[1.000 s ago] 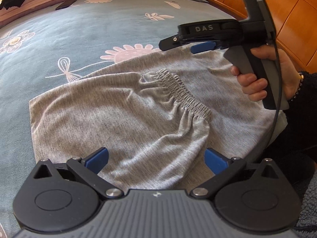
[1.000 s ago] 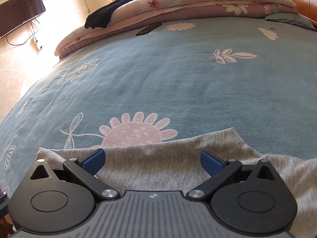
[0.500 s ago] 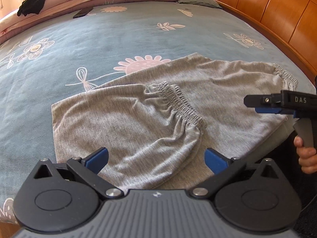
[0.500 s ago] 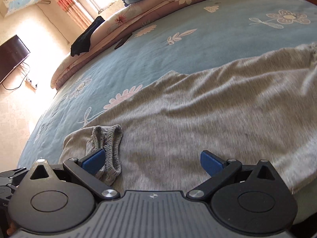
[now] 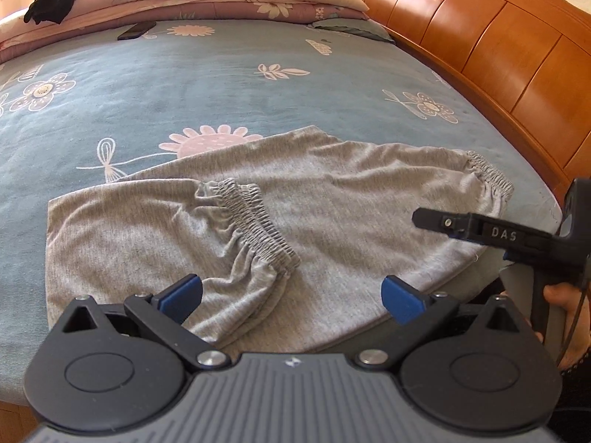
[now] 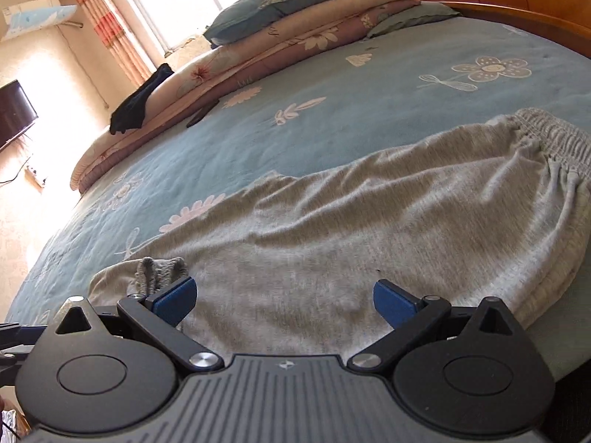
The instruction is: Fold clothes
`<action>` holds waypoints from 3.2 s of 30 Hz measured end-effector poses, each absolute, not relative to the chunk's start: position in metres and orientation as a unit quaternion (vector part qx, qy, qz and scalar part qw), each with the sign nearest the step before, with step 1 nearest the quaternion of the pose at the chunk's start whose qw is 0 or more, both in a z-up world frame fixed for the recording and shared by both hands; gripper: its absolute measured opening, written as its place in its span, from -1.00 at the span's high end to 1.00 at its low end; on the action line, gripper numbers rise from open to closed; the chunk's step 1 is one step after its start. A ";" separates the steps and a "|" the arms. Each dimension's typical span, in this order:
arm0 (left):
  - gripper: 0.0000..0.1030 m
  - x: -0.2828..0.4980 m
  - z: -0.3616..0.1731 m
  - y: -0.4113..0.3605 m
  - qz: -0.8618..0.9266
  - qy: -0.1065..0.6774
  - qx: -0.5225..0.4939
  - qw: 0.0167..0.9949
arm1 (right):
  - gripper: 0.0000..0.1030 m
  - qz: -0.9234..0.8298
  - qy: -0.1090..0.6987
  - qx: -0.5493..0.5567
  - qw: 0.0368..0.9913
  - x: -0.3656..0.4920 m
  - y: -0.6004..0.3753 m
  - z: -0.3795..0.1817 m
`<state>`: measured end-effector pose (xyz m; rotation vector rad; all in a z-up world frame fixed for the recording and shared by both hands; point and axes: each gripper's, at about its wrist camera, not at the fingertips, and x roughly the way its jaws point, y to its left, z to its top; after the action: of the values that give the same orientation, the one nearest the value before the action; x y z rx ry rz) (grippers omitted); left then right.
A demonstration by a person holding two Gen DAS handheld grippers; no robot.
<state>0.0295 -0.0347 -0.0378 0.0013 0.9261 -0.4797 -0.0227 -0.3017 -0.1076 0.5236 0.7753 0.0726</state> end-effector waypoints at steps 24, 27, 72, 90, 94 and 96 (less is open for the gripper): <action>-0.98 0.031 -0.076 -0.126 -0.324 0.423 -0.059 0.844 | -1.00 0.113 0.309 0.248 0.911 0.054 -0.394 -0.094; -0.98 0.030 -0.096 -0.145 -0.348 0.424 -0.053 0.834 | -1.00 0.141 0.310 0.254 0.905 0.054 -0.394 -0.096; -0.99 0.221 -0.120 -0.246 -0.388 0.484 -0.292 0.728 | -1.00 0.030 0.239 0.456 0.857 0.027 -0.474 -0.113; -0.99 0.254 -0.130 -0.328 -0.468 0.562 -0.179 0.658 | -1.00 0.075 0.387 0.361 0.845 0.006 -0.443 -0.130; -0.99 0.255 -0.119 -0.341 -0.470 0.558 -0.152 0.667 | -1.00 0.084 0.393 0.323 0.857 0.003 -0.434 -0.128; -0.99 0.250 -0.110 -0.343 -0.488 0.546 -0.150 0.664 | -1.00 0.081 0.397 0.303 0.862 0.004 -0.428 -0.124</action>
<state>0.2497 -0.3427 -0.1098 -0.3384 1.2340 -1.1018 0.0042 -0.4279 -0.1243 0.6355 0.8333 0.1702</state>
